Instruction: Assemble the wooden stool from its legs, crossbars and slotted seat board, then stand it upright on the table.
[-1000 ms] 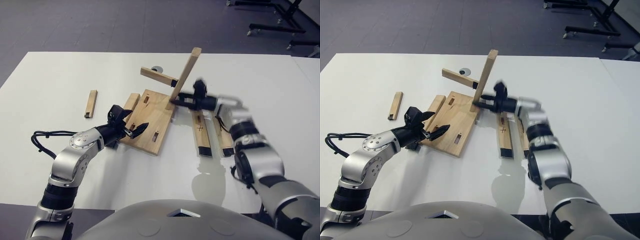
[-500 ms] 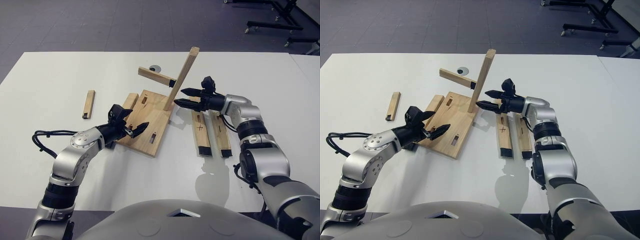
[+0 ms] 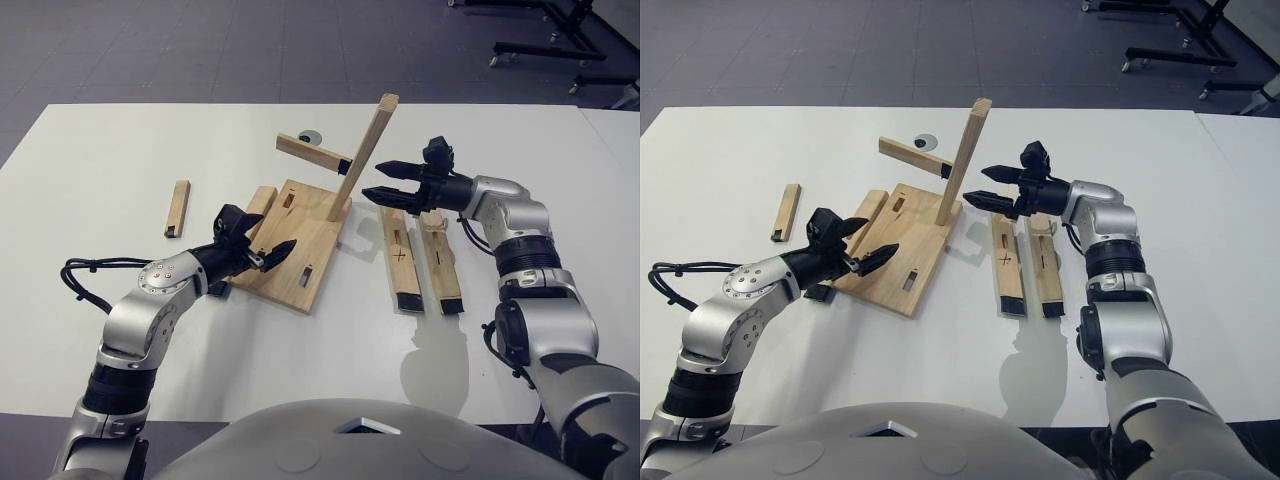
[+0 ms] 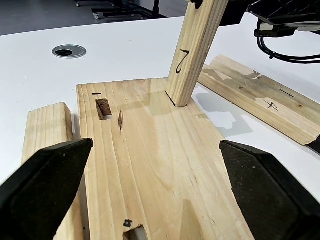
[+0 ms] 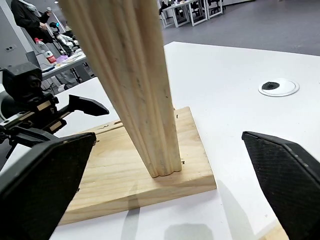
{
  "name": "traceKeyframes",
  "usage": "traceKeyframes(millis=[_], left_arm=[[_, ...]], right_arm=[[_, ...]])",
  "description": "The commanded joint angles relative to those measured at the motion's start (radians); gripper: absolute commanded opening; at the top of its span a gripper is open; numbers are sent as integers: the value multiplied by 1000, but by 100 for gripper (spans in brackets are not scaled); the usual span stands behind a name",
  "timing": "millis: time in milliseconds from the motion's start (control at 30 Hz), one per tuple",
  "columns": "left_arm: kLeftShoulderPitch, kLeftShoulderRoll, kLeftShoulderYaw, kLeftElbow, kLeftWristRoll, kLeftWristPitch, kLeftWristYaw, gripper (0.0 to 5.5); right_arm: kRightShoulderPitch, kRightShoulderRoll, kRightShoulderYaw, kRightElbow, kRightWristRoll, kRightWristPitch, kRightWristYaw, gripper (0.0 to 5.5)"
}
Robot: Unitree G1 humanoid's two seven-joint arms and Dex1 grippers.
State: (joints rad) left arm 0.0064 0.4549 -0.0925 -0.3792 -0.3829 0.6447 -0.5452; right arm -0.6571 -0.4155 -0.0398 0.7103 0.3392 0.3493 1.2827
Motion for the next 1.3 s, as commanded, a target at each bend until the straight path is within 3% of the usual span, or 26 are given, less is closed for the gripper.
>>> traceKeyframes(millis=[33, 400, 767, 1067, 1300], left_arm=[[-8, 11, 7, 0, 5, 9, -2, 465], [-32, 8, 14, 7, -3, 11, -5, 465], [-47, 3, 2, 15, 11, 9, -5, 465], [-40, 110, 83, -9, -36, 22, -98, 465], [-64, 226, 85, 74, 68, -94, -156, 465]], right_arm=[[35, 1, -21, -69, 35, 35, -19, 539], [53, 0, -80, -204, 127, 120, -82, 539], [74, 11, -54, -289, 138, 169, -112, 539], [182, -112, -109, -422, 183, 226, -101, 539], [186, -133, -220, -514, 301, 304, -173, 539]])
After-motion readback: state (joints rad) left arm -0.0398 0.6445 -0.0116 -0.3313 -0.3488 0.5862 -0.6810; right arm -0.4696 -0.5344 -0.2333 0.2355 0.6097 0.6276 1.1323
